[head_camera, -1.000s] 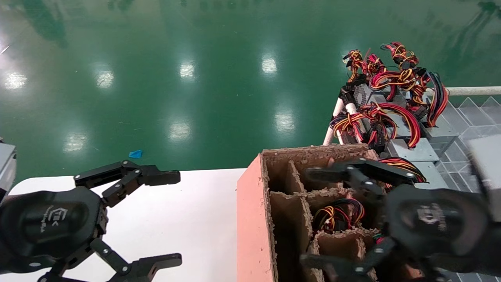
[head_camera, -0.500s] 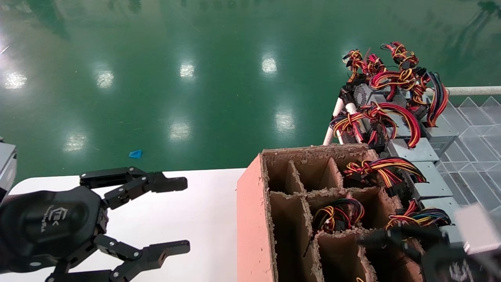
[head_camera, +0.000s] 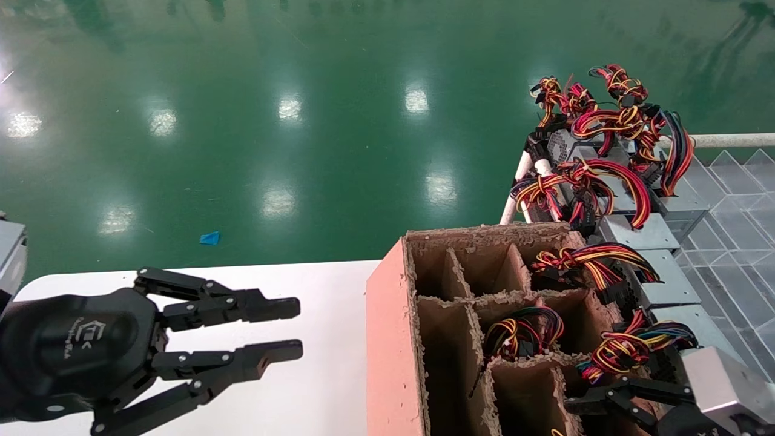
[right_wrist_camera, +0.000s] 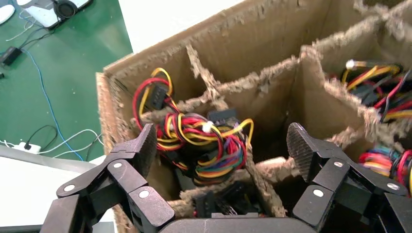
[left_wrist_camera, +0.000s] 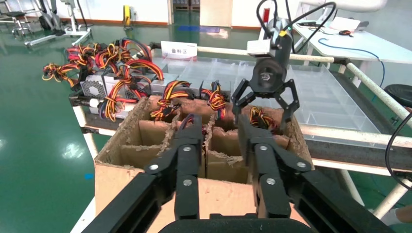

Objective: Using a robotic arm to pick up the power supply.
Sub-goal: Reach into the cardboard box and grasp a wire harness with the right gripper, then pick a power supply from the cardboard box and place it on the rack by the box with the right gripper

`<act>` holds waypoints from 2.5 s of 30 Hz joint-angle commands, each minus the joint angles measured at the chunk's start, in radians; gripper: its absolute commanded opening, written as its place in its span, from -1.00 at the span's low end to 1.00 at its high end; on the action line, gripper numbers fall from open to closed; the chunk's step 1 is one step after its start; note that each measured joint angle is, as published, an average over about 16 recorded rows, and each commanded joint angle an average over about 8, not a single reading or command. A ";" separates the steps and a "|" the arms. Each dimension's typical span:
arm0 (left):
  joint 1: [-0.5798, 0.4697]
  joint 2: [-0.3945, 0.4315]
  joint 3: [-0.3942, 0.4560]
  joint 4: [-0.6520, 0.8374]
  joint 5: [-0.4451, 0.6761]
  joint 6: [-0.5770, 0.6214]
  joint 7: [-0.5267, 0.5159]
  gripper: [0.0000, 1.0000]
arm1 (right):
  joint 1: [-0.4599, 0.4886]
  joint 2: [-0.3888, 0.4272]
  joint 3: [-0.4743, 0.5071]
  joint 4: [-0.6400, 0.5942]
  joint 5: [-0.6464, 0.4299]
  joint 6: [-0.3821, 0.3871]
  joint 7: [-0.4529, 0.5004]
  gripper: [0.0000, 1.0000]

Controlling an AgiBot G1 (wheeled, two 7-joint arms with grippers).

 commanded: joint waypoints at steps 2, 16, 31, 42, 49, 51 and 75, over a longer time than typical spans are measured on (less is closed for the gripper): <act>0.000 0.000 0.000 0.000 0.000 0.000 0.000 -1.00 | 0.018 -0.010 -0.033 -0.035 0.000 0.000 -0.017 -1.00; 0.000 0.000 0.000 0.000 0.000 0.000 0.000 -1.00 | 0.109 -0.037 -0.177 -0.119 0.009 -0.001 -0.077 -1.00; 0.000 0.000 0.000 0.000 0.000 0.000 0.000 -1.00 | 0.182 -0.014 -0.302 -0.121 0.042 0.002 -0.097 -1.00; 0.000 0.000 0.000 0.000 0.000 0.000 0.000 -1.00 | 0.229 0.013 -0.355 -0.079 0.083 0.006 -0.127 -1.00; 0.000 0.000 0.000 0.000 0.000 0.000 0.000 -1.00 | 0.252 0.056 -0.357 -0.035 0.168 0.007 -0.132 -1.00; 0.000 0.000 0.000 0.000 0.000 0.000 0.000 -1.00 | 0.262 0.072 -0.352 -0.018 0.203 0.007 -0.134 -1.00; 0.000 0.000 0.000 0.000 0.000 0.000 0.000 -1.00 | 0.635 0.154 -0.135 0.093 0.245 0.067 -0.169 -1.00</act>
